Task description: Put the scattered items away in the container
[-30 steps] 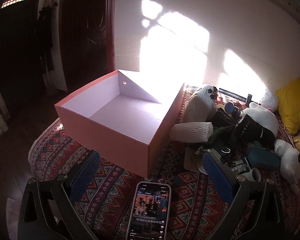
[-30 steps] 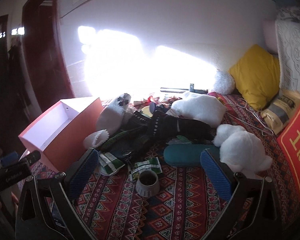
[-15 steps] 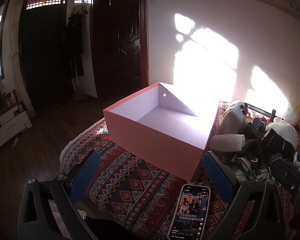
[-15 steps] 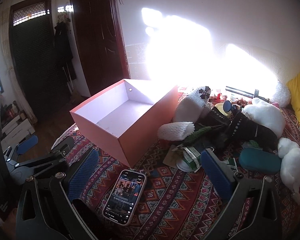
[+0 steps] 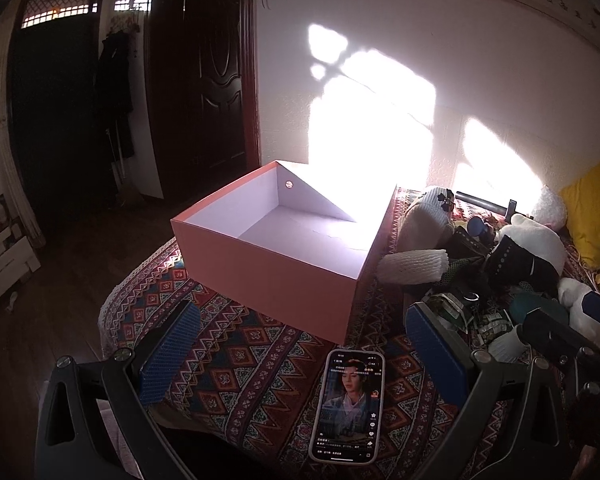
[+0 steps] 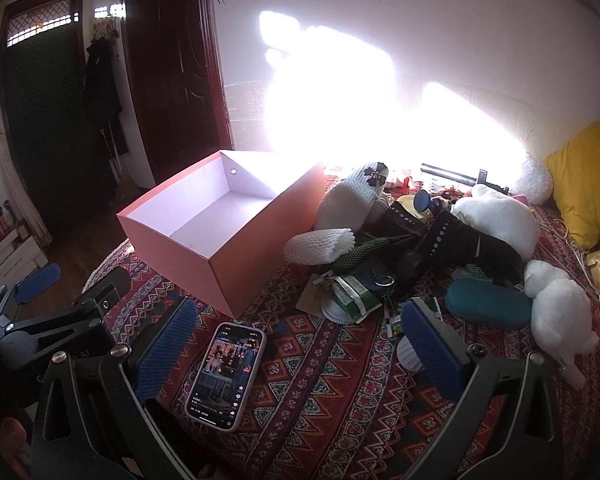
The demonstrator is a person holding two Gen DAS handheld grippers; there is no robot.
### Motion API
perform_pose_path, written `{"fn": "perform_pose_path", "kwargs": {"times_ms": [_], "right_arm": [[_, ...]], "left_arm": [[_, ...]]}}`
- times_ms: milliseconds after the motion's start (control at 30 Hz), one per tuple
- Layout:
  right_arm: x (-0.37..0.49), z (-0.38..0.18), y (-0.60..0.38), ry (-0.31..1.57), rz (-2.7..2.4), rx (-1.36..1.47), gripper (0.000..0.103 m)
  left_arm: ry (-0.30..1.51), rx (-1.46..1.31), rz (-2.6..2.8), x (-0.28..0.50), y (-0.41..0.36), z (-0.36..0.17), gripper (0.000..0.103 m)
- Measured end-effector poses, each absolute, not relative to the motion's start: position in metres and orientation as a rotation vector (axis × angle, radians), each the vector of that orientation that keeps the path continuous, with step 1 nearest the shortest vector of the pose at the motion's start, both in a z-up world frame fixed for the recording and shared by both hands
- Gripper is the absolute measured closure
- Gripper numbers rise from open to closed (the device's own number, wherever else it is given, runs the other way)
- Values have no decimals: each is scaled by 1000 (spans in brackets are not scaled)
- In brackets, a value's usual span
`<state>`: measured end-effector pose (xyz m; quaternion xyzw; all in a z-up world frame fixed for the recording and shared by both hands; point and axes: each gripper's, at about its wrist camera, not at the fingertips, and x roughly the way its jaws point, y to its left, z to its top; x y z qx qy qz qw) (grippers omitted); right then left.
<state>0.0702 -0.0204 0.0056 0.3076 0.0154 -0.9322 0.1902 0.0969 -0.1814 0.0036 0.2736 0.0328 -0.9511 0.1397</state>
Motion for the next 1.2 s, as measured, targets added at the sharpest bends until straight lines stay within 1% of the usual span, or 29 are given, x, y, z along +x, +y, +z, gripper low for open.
{"fn": "perform_pose_path", "kwargs": {"times_ms": [133, 267, 500, 733, 1200], "right_arm": [[88, 9, 0, -4, -2662, 884, 1], [108, 14, 16, -21, -2693, 893, 1], [151, 30, 39, 13, -2740, 900, 1], [196, 50, 58, 30, -2777, 857, 1], [239, 58, 73, 46, -2824, 847, 1]], "left_arm": [[42, 804, -2792, 108, -159, 7, 0], [35, 813, -2826, 127, -145, 13, 0], [-4, 824, -2883, 165, -123, 25, 0], [-37, 764, -2931, 202, -105, 45, 0], [-48, 747, -3007, 234, -87, 60, 0]]}}
